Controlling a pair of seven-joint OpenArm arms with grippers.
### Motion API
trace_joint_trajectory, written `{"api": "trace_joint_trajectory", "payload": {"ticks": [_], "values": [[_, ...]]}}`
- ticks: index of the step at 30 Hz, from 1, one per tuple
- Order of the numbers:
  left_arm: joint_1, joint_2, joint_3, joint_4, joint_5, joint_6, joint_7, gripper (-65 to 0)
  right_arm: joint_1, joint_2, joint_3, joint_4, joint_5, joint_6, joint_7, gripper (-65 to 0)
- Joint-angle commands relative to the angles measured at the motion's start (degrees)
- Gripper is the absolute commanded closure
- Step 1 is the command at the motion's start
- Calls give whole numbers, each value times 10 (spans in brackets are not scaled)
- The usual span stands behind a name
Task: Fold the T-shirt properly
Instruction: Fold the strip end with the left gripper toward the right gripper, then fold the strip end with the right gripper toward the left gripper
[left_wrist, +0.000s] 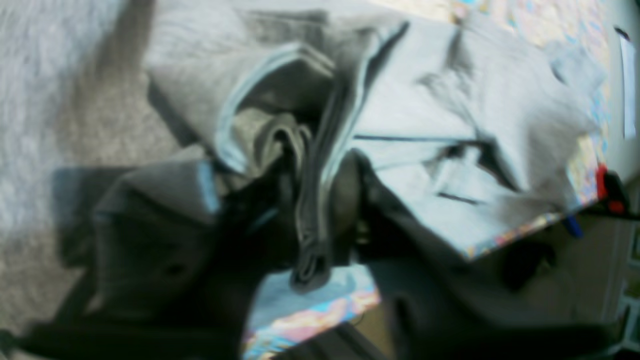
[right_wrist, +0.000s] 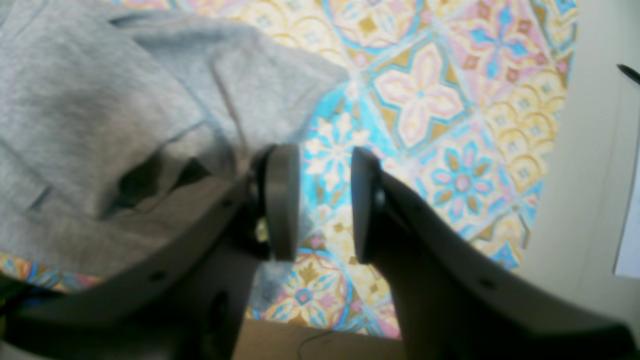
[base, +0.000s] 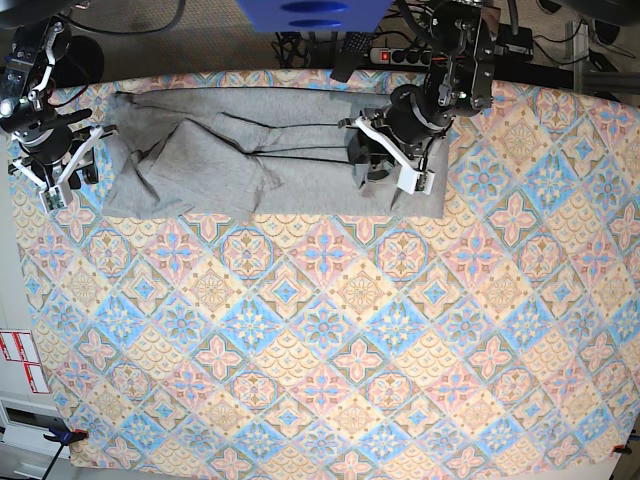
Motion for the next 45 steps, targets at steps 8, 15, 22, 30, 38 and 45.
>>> {"api": "trace_joint_trajectory", "payload": {"ticks": [8, 15, 22, 30, 38, 45], "values": [[17, -35, -2, 96, -5, -5, -11, -243, 3, 11, 4, 11, 5, -2, 9, -177], [25, -122, -10, 99, -3, -5, -10, -233, 3, 11, 4, 10, 5, -2, 9, -177], [26, -155, -59, 70, -4, -5, -9, -195, 43, 11, -3, -37, 4, -2, -20, -211], [26, -155, -94, 69, -5, -5, -9, -203, 74, 12, -19, -78, 6, -2, -81, -273], [25, -155, -94, 69, -4, -5, -9, -203, 126, 11, -98, -145, 8, -2, -91, -274], [25, -155, -94, 68, -4, -5, -9, -203, 138, 11, -97, -202, 8, -2, -88, -321]]}}
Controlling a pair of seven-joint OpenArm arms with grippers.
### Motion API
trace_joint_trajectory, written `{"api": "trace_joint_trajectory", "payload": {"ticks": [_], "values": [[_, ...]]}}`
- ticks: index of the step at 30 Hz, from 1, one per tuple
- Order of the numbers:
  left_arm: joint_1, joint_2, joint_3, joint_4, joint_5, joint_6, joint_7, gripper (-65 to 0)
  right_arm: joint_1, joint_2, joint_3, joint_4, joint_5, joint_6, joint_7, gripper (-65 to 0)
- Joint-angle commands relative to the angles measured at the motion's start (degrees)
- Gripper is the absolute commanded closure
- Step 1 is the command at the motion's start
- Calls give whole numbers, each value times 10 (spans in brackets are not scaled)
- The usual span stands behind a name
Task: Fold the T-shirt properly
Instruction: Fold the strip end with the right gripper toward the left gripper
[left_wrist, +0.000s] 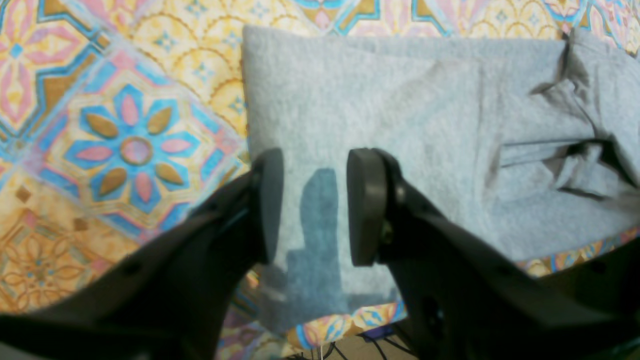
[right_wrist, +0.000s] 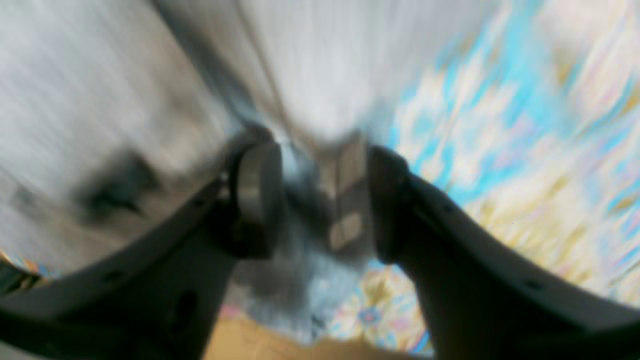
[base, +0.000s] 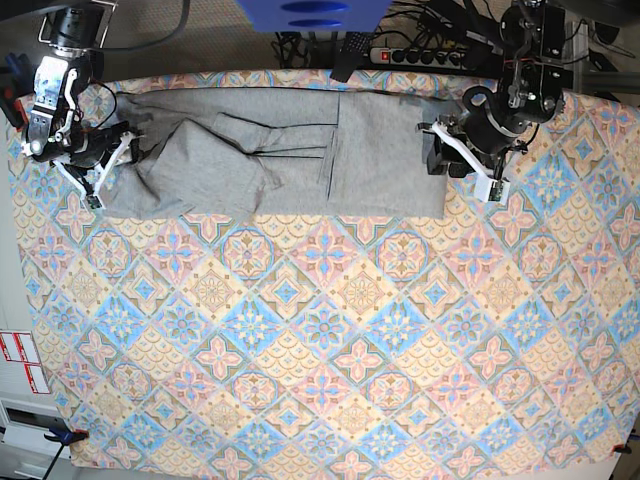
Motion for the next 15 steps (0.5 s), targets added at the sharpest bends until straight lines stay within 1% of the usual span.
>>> {"api": "trace_joint_trajectory", "payload": {"ticks": [1, 4, 5, 12, 15], "values": [[-2, -4, -2, 7, -4, -2, -11, -203, 17, 11, 4, 11, 10, 0, 16, -355], [-2, -4, -2, 7, -4, -2, -11, -203, 17, 11, 4, 11, 10, 0, 17, -428], [-3, -4, -2, 7, -4, -2, -11, -203, 17, 11, 3, 11, 10, 0, 17, -441], [-3, -4, -2, 7, -4, -2, -11, -203, 17, 11, 3, 6, 10, 0, 15, -449], [-2, -4, -2, 7, -4, -2, -11, -203, 17, 11, 4, -26, 10, 0, 17, -449]]}}
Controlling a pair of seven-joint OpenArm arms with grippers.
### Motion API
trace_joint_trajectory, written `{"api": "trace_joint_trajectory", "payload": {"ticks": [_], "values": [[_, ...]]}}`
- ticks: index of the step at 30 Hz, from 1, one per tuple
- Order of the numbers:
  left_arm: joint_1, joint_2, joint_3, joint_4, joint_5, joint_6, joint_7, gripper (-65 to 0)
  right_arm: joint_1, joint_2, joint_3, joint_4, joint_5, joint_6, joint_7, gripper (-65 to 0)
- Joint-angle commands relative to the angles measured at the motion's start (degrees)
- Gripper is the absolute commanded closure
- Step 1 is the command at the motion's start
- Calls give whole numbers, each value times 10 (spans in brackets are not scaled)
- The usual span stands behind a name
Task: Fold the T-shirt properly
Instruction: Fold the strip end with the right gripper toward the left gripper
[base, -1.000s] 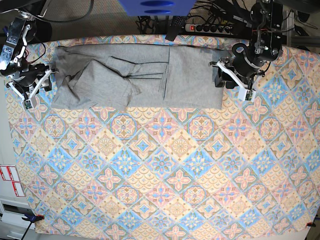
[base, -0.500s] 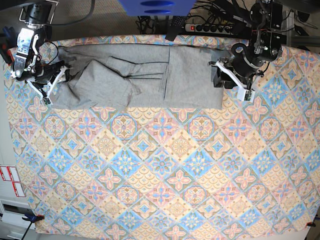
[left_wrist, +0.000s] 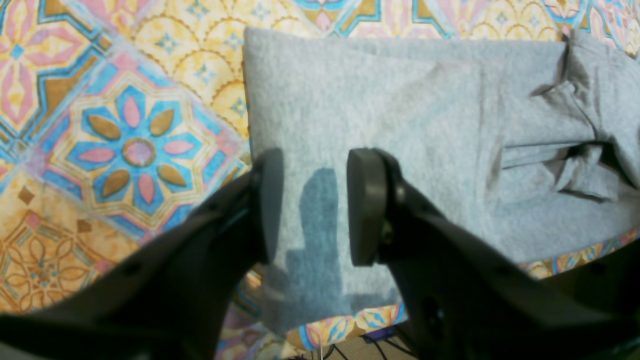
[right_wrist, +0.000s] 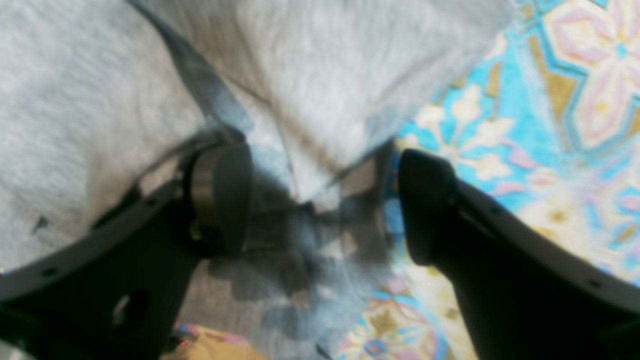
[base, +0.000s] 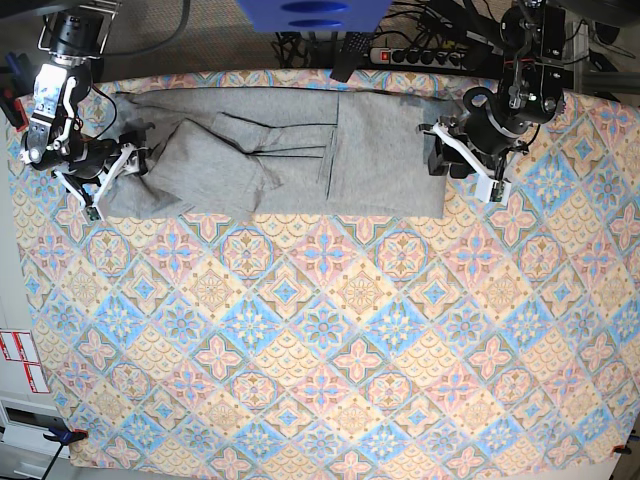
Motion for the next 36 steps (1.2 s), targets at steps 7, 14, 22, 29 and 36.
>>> {"api": "trace_joint_trajectory", "payload": {"ticks": [7, 14, 22, 29, 36], "values": [[0, -4, -2, 8, -5, -4, -11, -203, 0, 10, 3, -72, 87, 1, 1, -449], [-3, -4, -2, 8, -6, -4, -11, -203, -13, 10, 1, -54, 154, 2, -27, -406], [-4, -2, -2, 8, -8, -4, -11, -203, -22, 10, 5, -4, 153, 53, -35, -184], [-4, -2, -3, 8, -8, -4, -12, -203, 3, 10, 9, -6, 152, 53, -32, -2], [-5, 14, -66, 8, -10, -4, -12, -202, 38, 10, 83, -14, 142, 53, -33, 0]]}}
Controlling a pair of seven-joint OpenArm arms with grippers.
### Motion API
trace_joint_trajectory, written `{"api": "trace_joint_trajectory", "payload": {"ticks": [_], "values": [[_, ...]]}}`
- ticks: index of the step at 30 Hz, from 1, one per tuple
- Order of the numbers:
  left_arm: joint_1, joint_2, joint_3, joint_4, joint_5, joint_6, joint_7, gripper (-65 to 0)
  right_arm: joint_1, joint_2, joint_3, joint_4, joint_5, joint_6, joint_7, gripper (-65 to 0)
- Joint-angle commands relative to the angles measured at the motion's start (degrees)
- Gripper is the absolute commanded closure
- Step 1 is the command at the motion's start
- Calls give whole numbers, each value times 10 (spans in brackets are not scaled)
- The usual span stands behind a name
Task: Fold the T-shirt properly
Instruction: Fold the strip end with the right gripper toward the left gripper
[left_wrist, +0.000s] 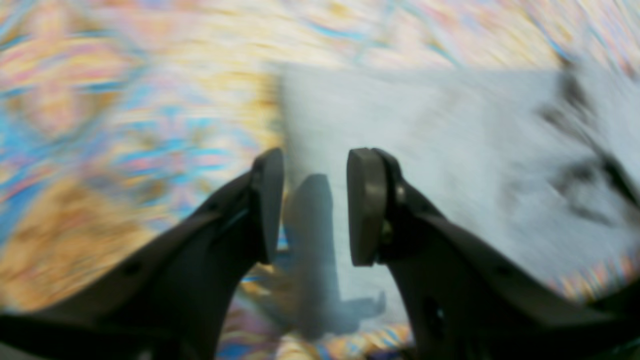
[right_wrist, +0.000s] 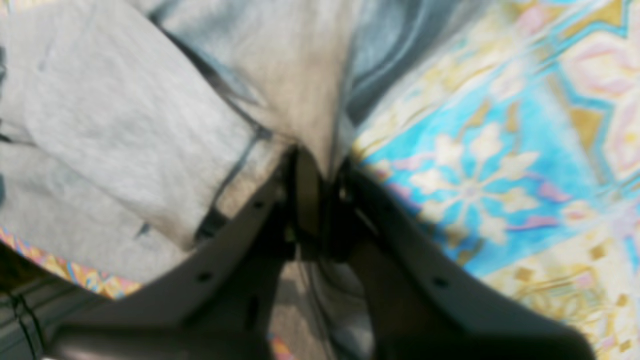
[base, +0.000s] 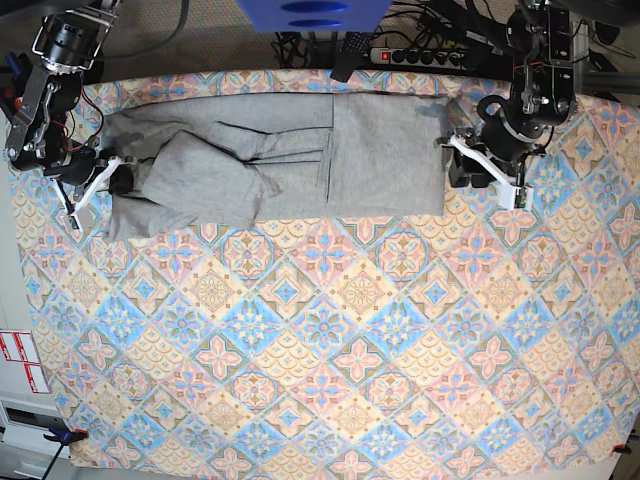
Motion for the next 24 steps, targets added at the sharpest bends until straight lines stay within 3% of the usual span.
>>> {"api": "trace_joint_trajectory", "payload": {"ticks": [1, 6, 11, 15, 24], "values": [[1, -2, -17, 9, -9, -4, -10, -202, 17, 13, 18, 5, -12, 1, 8, 0], [5, 5, -66, 9, -9, -4, -9, -202, 53, 13, 45, 5, -97, 1, 5, 0], [5, 5, -88, 9, -9, -5, -9, -200, 55, 12, 39, 33, -103, 1, 3, 0], [5, 5, -96, 9, -9, -5, -9, -199, 8, 10, 25, 111, -103, 1, -23, 0], [5, 6, -102, 9, -8, -5, -9, -199, -61, -42, -142, 296, -103, 1, -21, 0]]}}
